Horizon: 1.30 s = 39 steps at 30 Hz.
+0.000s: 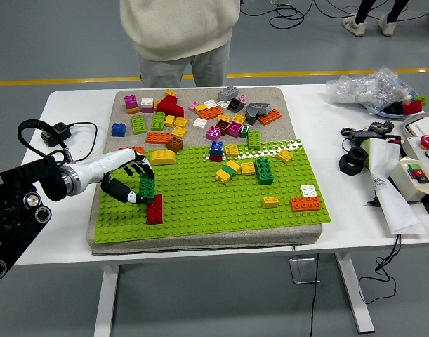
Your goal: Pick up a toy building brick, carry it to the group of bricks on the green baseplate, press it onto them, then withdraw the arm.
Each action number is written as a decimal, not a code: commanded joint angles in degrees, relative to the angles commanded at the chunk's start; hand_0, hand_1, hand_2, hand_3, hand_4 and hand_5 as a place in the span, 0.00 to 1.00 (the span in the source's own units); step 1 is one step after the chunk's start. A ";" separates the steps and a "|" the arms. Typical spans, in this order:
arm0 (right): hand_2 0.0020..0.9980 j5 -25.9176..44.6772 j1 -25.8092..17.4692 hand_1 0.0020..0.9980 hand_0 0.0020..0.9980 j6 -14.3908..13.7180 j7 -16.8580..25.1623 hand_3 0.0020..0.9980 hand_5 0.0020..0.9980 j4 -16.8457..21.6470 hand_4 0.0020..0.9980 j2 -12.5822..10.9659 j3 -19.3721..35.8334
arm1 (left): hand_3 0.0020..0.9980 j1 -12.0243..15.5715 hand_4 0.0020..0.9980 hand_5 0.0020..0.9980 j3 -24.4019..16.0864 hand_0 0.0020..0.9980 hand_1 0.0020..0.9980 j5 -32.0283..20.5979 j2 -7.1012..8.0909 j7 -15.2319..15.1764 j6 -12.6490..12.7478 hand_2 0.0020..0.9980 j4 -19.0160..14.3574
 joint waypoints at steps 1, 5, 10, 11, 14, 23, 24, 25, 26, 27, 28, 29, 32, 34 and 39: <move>0.75 0.01 -0.01 0.70 0.78 -0.01 -0.02 0.77 0.77 0.00 1.00 -0.02 0.04 | 0.57 0.76 0.40 0.00 -0.17 0.62 0.71 -0.34 -0.03 0.27 -0.19 0.51 -1.01; 0.75 0.10 0.01 0.70 0.77 -0.07 -0.03 0.77 0.77 0.00 1.00 -0.03 0.07 | 0.57 1.94 0.39 0.00 -0.32 0.62 0.70 -0.75 -0.13 0.70 -0.35 0.51 -2.50; 0.75 -0.03 -0.06 0.70 0.77 -0.05 -0.11 0.77 0.77 0.00 1.00 0.08 0.12 | 0.57 2.73 0.39 0.00 -0.08 0.62 0.70 -0.97 -0.53 0.82 -0.31 0.51 -2.95; 0.75 -0.04 -0.07 0.70 0.77 -0.04 -0.10 0.77 0.77 0.00 1.00 0.11 0.11 | 0.57 2.85 0.39 0.00 0.00 0.62 0.70 -0.99 -0.67 0.80 -0.27 0.51 -2.85; 0.75 -0.09 -0.09 0.70 0.77 -0.04 -0.09 0.77 0.77 0.00 1.00 0.13 0.09 | 0.57 3.05 0.39 0.00 0.07 0.62 0.70 -1.02 -0.87 0.77 -0.12 0.51 -2.66; 0.75 -0.28 -0.21 0.70 0.78 0.00 -0.09 0.77 0.77 0.00 1.00 0.22 0.07 | 0.57 3.37 0.39 0.00 0.02 0.62 0.69 -1.24 -1.41 0.39 0.77 0.51 -1.73; 0.75 -0.30 -0.17 0.70 0.78 -0.01 -0.07 0.77 0.77 0.00 1.00 0.21 0.07 | 0.57 3.34 0.39 0.00 0.02 0.62 0.69 -1.14 -1.45 0.29 0.78 0.51 -1.56; 0.75 -0.30 -0.14 0.70 0.78 -0.01 -0.05 0.77 0.77 0.00 1.00 0.21 0.07 | 0.57 3.32 0.39 0.00 0.02 0.62 0.69 -1.06 -1.48 0.22 0.77 0.51 -1.45; 0.75 -0.29 -0.12 0.70 0.78 -0.01 -0.05 0.77 0.77 0.00 1.00 0.21 0.05 | 0.57 3.35 0.39 0.00 0.03 0.62 0.69 -0.97 -1.51 0.13 0.69 0.51 -1.37; 0.75 -0.28 -0.11 0.70 0.77 -0.02 -0.05 0.77 0.77 0.00 1.00 0.21 0.04 | 0.57 3.36 0.41 0.00 0.03 0.63 0.70 -0.94 -1.52 0.10 0.66 0.51 -1.34; 0.75 -0.30 -0.14 0.70 0.77 0.00 -0.08 0.77 0.77 0.00 1.00 0.22 0.05 | 0.57 3.41 0.41 0.00 0.07 0.63 0.70 -0.92 -1.56 0.08 0.74 0.51 -1.27; 0.75 -0.28 -0.16 0.70 0.77 0.01 -0.09 0.77 0.77 0.00 1.00 0.23 0.05 | 0.57 3.43 0.41 0.00 0.08 0.63 0.70 -0.90 -1.60 0.06 0.78 0.51 -1.20; 0.75 -0.24 -0.21 0.70 0.77 0.02 -0.12 0.77 0.77 0.00 1.00 0.26 0.04 | 0.57 3.45 0.41 0.00 0.09 0.63 0.70 -0.87 -1.63 0.01 0.79 0.51 -1.08; 0.75 -0.23 -0.21 0.70 0.78 0.02 -0.12 0.77 0.77 0.00 1.00 0.26 0.04 | 0.58 3.47 0.43 0.00 0.06 0.64 0.71 -0.87 -1.64 -0.01 0.77 0.52 -1.03; 0.75 -0.22 -0.11 0.70 0.78 0.01 -0.05 0.77 0.77 0.00 1.00 0.26 0.03 | 0.59 3.51 0.46 0.00 -0.05 0.68 0.73 -0.80 -1.84 -0.11 0.78 0.52 -0.87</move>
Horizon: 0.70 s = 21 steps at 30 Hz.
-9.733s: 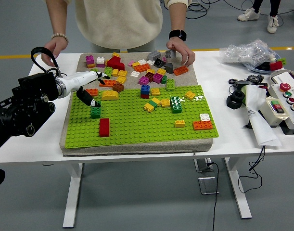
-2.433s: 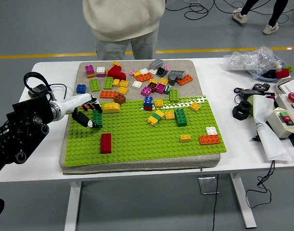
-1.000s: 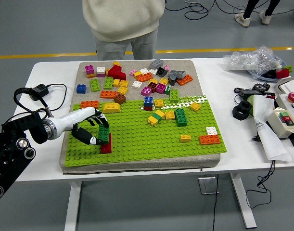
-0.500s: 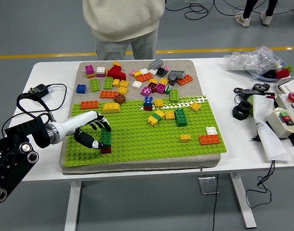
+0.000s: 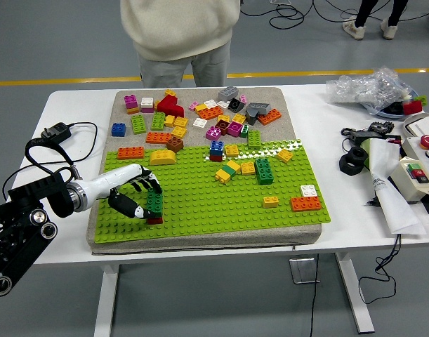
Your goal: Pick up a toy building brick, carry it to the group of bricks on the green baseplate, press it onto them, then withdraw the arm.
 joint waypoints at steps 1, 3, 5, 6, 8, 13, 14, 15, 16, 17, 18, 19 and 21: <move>0.75 0.02 0.01 0.70 0.78 0.00 0.01 0.77 0.77 0.00 1.00 0.01 -0.01 | 0.59 0.02 0.46 0.00 -0.01 0.68 0.73 0.03 -0.03 -0.03 -0.01 0.52 0.04; 0.75 0.04 -0.01 0.70 0.78 0.01 0.00 0.77 0.77 0.00 1.00 0.04 -0.01 | 0.59 0.06 0.46 0.00 -0.04 0.68 0.73 0.16 -0.09 -0.12 0.01 0.52 0.17; 0.75 0.05 -0.03 0.70 0.78 0.02 -0.01 0.77 0.77 0.00 1.00 0.04 -0.02 | 0.59 0.08 0.46 0.00 -0.07 0.68 0.73 0.20 -0.13 -0.15 0.02 0.52 0.21; 0.75 0.06 -0.05 0.70 0.78 0.03 -0.02 0.77 0.77 0.00 1.00 0.05 -0.02 | 0.59 0.09 0.51 0.00 -0.10 0.76 0.75 0.24 -0.17 -0.18 0.02 0.52 0.26; 0.75 0.07 -0.07 0.70 0.78 0.04 -0.02 0.77 0.77 0.00 1.00 0.04 0.00 | 0.59 0.08 0.51 0.00 -0.13 0.76 0.75 0.32 -0.25 -0.29 -0.03 0.52 0.36; 0.75 0.12 0.00 0.70 0.77 0.06 0.01 0.77 0.77 0.00 1.00 0.01 0.01 | 0.60 -0.07 0.54 0.00 -0.18 0.80 0.75 0.52 -0.35 -0.55 0.05 0.53 0.66; 0.75 0.14 0.01 0.70 0.77 0.07 0.01 0.77 0.77 0.00 1.00 0.01 0.01 | 0.60 -0.11 0.54 0.00 -0.17 0.80 0.75 0.56 -0.33 -0.60 0.05 0.53 0.70; 0.75 0.15 0.01 0.70 0.77 0.08 0.01 0.77 0.77 0.00 1.00 0.01 0.00 | 0.60 -0.15 0.54 0.00 -0.17 0.80 0.75 0.61 -0.32 -0.66 0.05 0.53 0.75; 0.75 0.17 0.01 0.70 0.77 0.08 0.02 0.77 0.77 0.00 1.00 0.01 -0.01 | 0.60 -0.16 0.54 0.00 -0.17 0.80 0.75 0.65 -0.31 -0.70 0.05 0.53 0.78; 0.75 0.18 0.01 0.70 0.77 0.09 0.02 0.77 0.77 0.00 1.00 0.01 -0.01 | 0.60 -0.17 0.54 0.00 -0.17 0.80 0.75 0.67 -0.31 -0.71 0.05 0.53 0.80; 0.75 0.23 0.03 0.70 0.78 0.09 0.01 0.77 0.77 0.00 1.00 0.02 -0.02 | 0.60 -0.24 0.55 0.00 -0.16 0.80 0.76 0.71 -0.29 -0.76 0.10 0.53 0.89; 0.75 0.25 0.05 0.70 0.78 0.08 0.01 0.77 0.77 0.00 1.00 0.02 -0.02 | 0.60 -0.27 0.55 0.00 -0.15 0.80 0.76 0.73 -0.28 -0.79 0.13 0.53 0.94; 0.75 0.28 0.06 0.70 0.78 0.09 0.01 0.77 0.77 0.00 1.00 0.03 -0.04 | 0.60 -0.31 0.55 0.00 -0.15 0.80 0.76 0.77 -0.27 -0.82 0.13 0.53 1.00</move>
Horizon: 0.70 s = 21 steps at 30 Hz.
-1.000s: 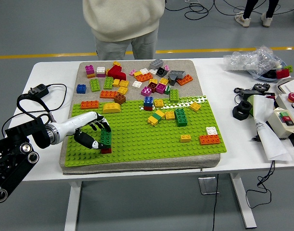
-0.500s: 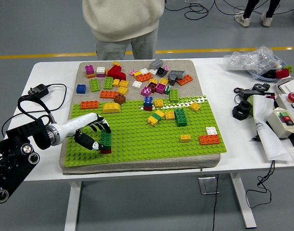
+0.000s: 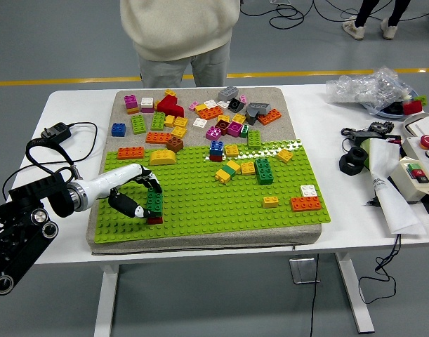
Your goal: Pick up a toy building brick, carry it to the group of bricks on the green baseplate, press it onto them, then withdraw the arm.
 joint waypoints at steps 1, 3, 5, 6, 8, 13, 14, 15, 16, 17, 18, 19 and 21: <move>0.75 0.03 0.01 0.70 0.78 0.00 0.01 0.77 0.77 0.00 1.00 0.01 -0.02 | 0.60 -0.03 0.55 0.00 -0.01 0.80 0.76 0.05 0.01 -0.04 -0.02 0.53 0.07; 0.75 0.04 0.01 0.70 0.77 -0.01 0.02 0.77 0.77 0.00 1.00 0.02 -0.02 | 0.61 -0.09 0.57 0.00 0.07 0.81 0.76 0.16 0.05 -0.11 -0.09 0.53 0.20; 0.75 0.08 0.03 0.70 0.77 -0.02 0.04 0.77 0.77 0.00 1.00 0.03 -0.02 | 0.61 -0.07 0.57 0.00 0.08 0.81 0.76 0.30 0.06 -0.15 -0.11 0.53 0.31; 0.75 0.10 0.01 0.70 0.77 -0.02 0.03 0.77 0.77 0.00 1.00 0.04 -0.02 | 0.61 -0.06 0.57 0.00 0.07 0.81 0.76 0.36 0.04 -0.17 -0.14 0.53 0.37; 0.75 0.15 -0.02 0.70 0.77 -0.02 0.02 0.77 0.77 0.00 1.00 0.05 -0.05 | 0.61 -0.02 0.57 0.00 0.03 0.81 0.76 0.39 0.06 -0.17 -0.19 0.53 0.42; 0.75 0.21 -0.09 0.70 0.78 -0.03 0.00 0.77 0.77 0.00 1.00 0.05 -0.06 | 0.62 0.06 0.58 0.00 -0.06 0.82 0.76 0.47 0.11 -0.12 -0.36 0.53 0.29; 0.75 0.22 -0.09 0.70 0.78 -0.02 0.00 0.77 0.77 0.00 1.00 0.06 -0.07 | 0.62 0.06 0.58 0.00 -0.11 0.82 0.76 0.50 0.09 -0.13 -0.40 0.53 0.26; 0.75 0.22 -0.10 0.70 0.78 -0.02 0.01 0.77 0.77 0.00 1.00 0.06 -0.08 | 0.62 0.07 0.60 0.00 -0.12 0.82 0.76 0.51 0.07 -0.14 -0.41 0.54 0.26; 0.75 0.24 -0.09 0.70 0.78 -0.03 0.02 0.77 0.77 0.00 1.00 0.08 -0.10 | 0.62 0.08 0.60 0.00 -0.14 0.82 0.76 0.53 0.02 -0.18 -0.43 0.54 0.30; 0.75 0.24 -0.08 0.70 0.78 -0.03 0.03 0.77 0.77 0.00 1.00 0.08 -0.10 | 0.62 0.08 0.60 0.00 -0.15 0.82 0.76 0.54 0.00 -0.19 -0.44 0.54 0.31; 0.75 0.25 -0.08 0.70 0.78 -0.03 0.03 0.77 0.77 0.00 1.00 0.09 -0.10 | 0.62 0.08 0.60 0.00 -0.15 0.82 0.76 0.55 -0.01 -0.20 -0.44 0.54 0.32; 0.75 0.29 -0.06 0.70 0.78 -0.04 0.04 0.77 0.77 0.00 1.00 0.10 -0.12 | 0.62 0.09 0.60 0.00 -0.17 0.82 0.76 0.58 -0.04 -0.21 -0.39 0.54 0.36; 0.75 0.36 -0.06 0.70 0.78 -0.05 0.04 0.77 0.77 0.00 1.00 0.12 -0.16 | 0.64 0.12 0.65 0.00 -0.23 0.83 0.77 0.63 -0.10 -0.27 -0.38 0.55 0.48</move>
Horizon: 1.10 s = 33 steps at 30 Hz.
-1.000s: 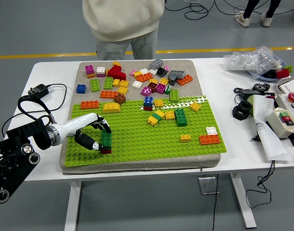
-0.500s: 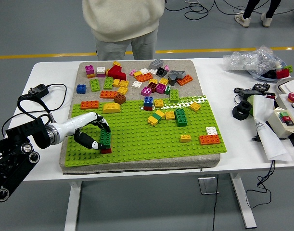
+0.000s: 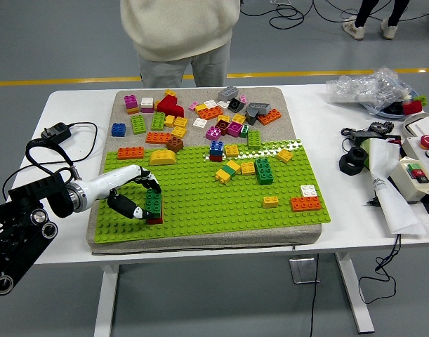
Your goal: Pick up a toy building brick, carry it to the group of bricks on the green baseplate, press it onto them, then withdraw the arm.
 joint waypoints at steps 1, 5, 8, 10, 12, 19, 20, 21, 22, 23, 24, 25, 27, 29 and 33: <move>0.75 0.01 -0.01 0.70 0.78 0.01 -0.01 0.77 0.77 0.00 1.00 0.00 -0.01 | 0.64 0.01 0.65 0.00 -0.03 0.83 0.77 0.00 -0.03 -0.05 -0.04 0.55 0.06; 0.75 0.02 -0.06 0.70 0.78 0.02 -0.03 0.77 0.77 0.00 1.00 -0.02 -0.01 | 0.64 0.03 0.65 0.00 -0.04 0.83 0.77 -0.07 -0.15 -0.12 0.01 0.55 0.18; 0.75 -0.03 -0.05 0.70 0.77 0.05 -0.01 0.77 0.77 0.00 1.00 0.01 -0.03 | 0.66 0.08 0.73 0.00 -0.08 0.83 0.77 -0.10 -0.22 -0.06 0.11 0.56 0.36; 0.75 -0.03 -0.04 0.70 0.77 0.05 0.01 0.77 0.77 0.00 1.00 0.04 -0.04 | 0.66 0.12 0.73 0.00 -0.12 0.83 0.77 -0.09 -0.24 -0.02 0.12 0.56 0.43; 0.75 -0.06 -0.07 0.70 0.77 0.08 0.00 0.77 0.77 0.00 1.00 0.08 -0.05 | 0.67 0.17 0.78 0.00 -0.13 0.84 0.77 -0.06 -0.25 -0.05 0.05 0.56 0.46; 0.75 -0.14 -0.20 0.70 0.77 0.15 -0.08 0.77 0.77 0.00 1.00 0.16 0.00 | 0.72 0.30 0.84 0.04 -0.15 0.86 0.78 -0.07 -0.21 -0.19 -0.11 0.58 0.42; 0.75 -0.17 -0.20 0.70 0.77 0.16 -0.09 0.77 0.77 0.00 1.00 0.17 0.03 | 0.72 0.31 0.84 0.04 -0.16 0.86 0.78 -0.09 -0.19 -0.21 -0.12 0.58 0.36; 0.75 -0.17 -0.20 0.70 0.77 0.17 -0.08 0.77 0.77 0.00 1.00 0.18 0.03 | 0.72 0.32 0.84 0.04 -0.16 0.86 0.78 -0.10 -0.18 -0.21 -0.12 0.58 0.33; 0.75 -0.18 -0.22 0.70 0.77 0.17 -0.09 0.77 0.77 0.00 1.00 0.18 0.03 | 0.72 0.34 0.84 0.04 -0.17 0.86 0.78 -0.12 -0.15 -0.23 -0.17 0.58 0.25; 0.75 -0.18 -0.23 0.70 0.77 0.17 -0.09 0.77 0.77 0.00 1.00 0.19 0.02 | 0.72 0.37 0.84 0.04 -0.17 0.86 0.78 -0.14 -0.13 -0.24 -0.21 0.58 0.18; 0.75 -0.20 -0.23 0.70 0.77 0.18 -0.09 0.77 0.77 0.00 1.00 0.19 0.02 | 0.79 0.37 0.91 0.08 -0.17 0.88 0.80 -0.14 -0.10 -0.25 -0.26 0.62 0.10; 0.75 -0.21 -0.23 0.70 0.77 0.19 -0.09 0.77 0.77 0.00 1.00 0.19 0.02 | 0.79 0.37 0.91 0.08 -0.18 0.88 0.80 -0.16 -0.09 -0.28 -0.31 0.62 0.03; 0.75 -0.20 -0.25 0.70 0.77 0.20 -0.11 0.77 0.77 0.00 1.00 0.20 0.02 | 0.79 0.38 0.91 0.08 -0.19 0.88 0.80 -0.23 -0.08 -0.38 -0.44 0.62 -0.12; 0.75 -0.18 -0.25 0.70 0.77 0.20 -0.11 0.77 0.77 0.00 1.00 0.20 0.01 | 0.79 0.39 0.91 0.08 -0.19 0.88 0.80 -0.25 -0.08 -0.47 -0.51 0.62 -0.09; 0.75 -0.07 -0.21 0.70 0.77 0.20 -0.11 0.77 0.77 0.00 1.00 0.24 -0.05 | 0.80 0.37 0.92 0.08 -0.19 0.89 0.80 -0.41 -0.14 -0.63 -0.14 0.63 0.24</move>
